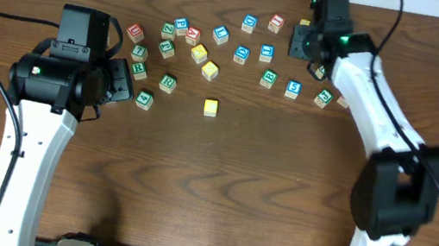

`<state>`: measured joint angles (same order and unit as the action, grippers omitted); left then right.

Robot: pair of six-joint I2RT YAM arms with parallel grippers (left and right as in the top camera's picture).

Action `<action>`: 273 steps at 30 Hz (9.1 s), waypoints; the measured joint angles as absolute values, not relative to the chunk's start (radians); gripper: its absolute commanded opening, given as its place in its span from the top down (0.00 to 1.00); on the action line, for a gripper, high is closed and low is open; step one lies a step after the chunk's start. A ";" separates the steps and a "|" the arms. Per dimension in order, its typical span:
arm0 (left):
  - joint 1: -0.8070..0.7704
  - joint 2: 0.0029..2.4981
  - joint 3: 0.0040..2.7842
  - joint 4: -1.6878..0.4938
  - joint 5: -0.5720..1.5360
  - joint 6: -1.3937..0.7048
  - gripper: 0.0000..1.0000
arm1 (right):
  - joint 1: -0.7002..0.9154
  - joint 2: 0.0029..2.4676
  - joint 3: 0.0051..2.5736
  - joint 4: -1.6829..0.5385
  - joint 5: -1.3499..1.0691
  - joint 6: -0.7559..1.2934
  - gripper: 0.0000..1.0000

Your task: Spell out CORL

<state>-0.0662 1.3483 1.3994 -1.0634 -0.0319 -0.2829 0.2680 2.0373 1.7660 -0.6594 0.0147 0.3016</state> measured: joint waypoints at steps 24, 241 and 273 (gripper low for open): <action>-0.066 1.348 1.399 -1.046 -0.032 -0.282 0.37 | 0.488 2.135 1.756 -0.933 -0.212 0.308 0.82; -0.699 2.037 1.399 -0.371 -0.121 -0.446 0.71 | 0.065 1.834 1.772 -1.087 -0.008 0.382 0.44; -0.699 2.103 1.400 -0.363 -0.137 -0.452 0.57 | 0.065 1.834 1.772 -1.096 -0.007 0.377 0.43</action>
